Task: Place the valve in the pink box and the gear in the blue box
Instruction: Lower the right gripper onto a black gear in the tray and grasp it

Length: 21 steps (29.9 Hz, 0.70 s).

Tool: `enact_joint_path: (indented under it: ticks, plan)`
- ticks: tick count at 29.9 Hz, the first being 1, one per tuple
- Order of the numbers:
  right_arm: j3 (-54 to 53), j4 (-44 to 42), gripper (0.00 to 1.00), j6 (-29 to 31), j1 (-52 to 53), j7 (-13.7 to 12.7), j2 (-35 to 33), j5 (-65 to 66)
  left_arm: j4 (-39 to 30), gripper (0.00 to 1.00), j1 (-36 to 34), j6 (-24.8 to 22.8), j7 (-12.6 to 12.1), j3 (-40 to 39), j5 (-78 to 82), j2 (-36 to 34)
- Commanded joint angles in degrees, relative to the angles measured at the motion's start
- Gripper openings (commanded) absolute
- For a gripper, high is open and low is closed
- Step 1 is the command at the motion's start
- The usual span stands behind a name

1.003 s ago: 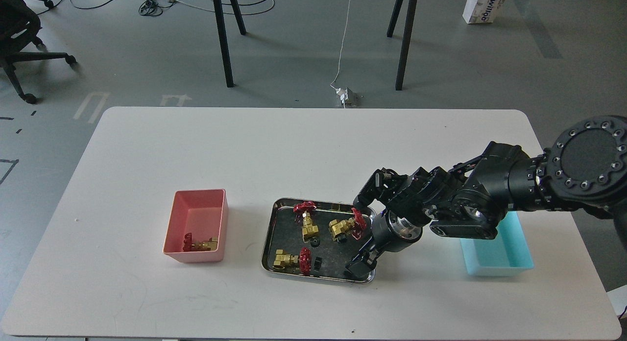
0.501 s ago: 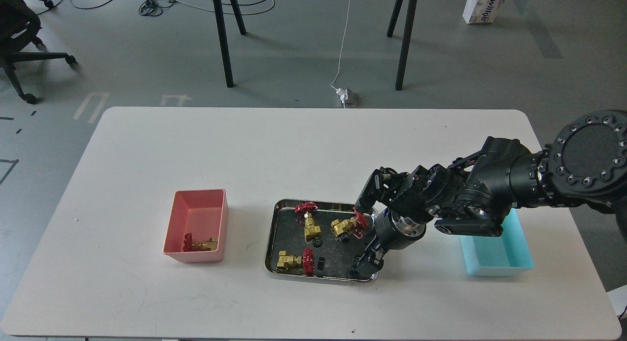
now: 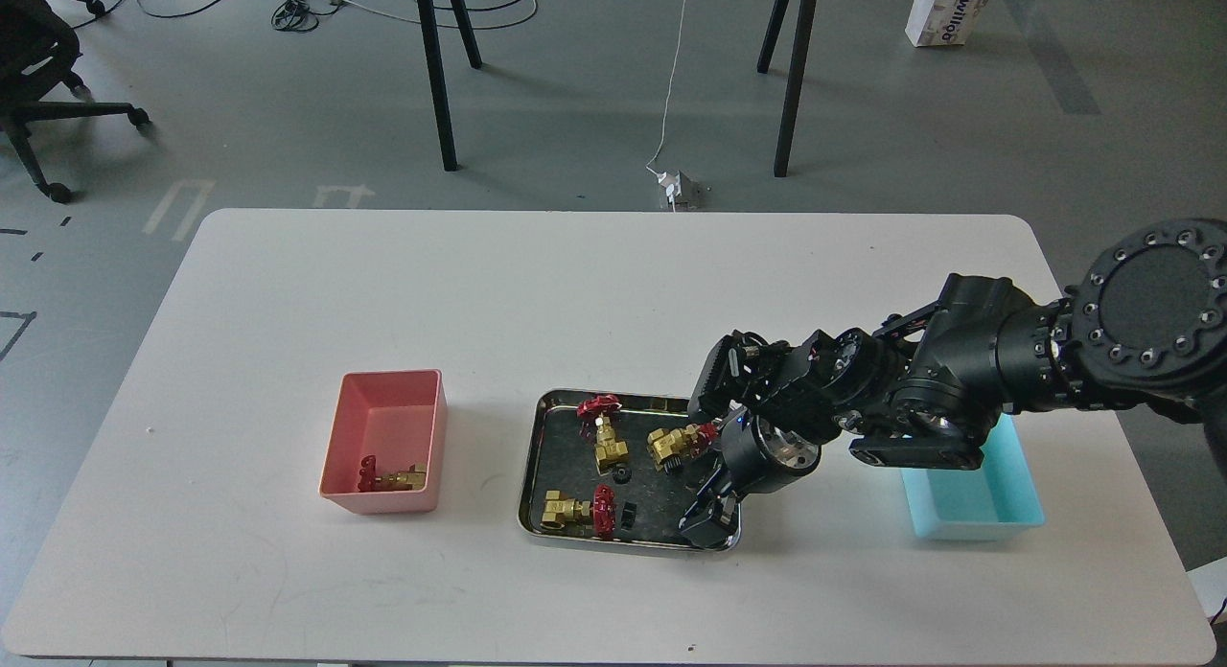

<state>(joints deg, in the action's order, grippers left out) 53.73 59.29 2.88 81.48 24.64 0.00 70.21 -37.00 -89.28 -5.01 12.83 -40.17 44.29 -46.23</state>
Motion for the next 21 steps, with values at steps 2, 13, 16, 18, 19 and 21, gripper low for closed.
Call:
enact_joint_path:
  ticks: [2,13,16,18,19,21]
  plan:
    - [-0.03,0.92,0.80,0.02,-0.18,1.02,0.00,-0.16,0.00,0.99,-0.10,0.00,0.00,0.00,0.00,0.00]
    - [0.15,0.13,0.79,0.29,-1.06,-0.03,0.00,0.28,0.00,0.99,-0.45,0.00,-0.61,0.00,0.00,-0.09]
    - [0.15,0.04,0.79,0.29,-0.79,-0.21,0.00,-0.07,0.00,0.99,-0.98,0.00,-0.62,0.00,0.00,0.00]
    - [0.06,0.04,0.79,0.29,-0.71,-0.21,0.00,-0.25,0.00,0.99,-0.98,0.00,-0.70,0.00,0.00,0.00]
    - [0.06,0.04,0.79,0.29,-0.70,-0.21,0.00,-0.34,0.00,0.99,-0.98,0.00,-0.70,0.00,0.00,0.00]
    - [0.06,-0.05,0.79,0.29,-0.70,-0.21,0.00,-0.34,0.00,0.98,-0.98,0.00,-0.62,0.00,0.00,0.00]
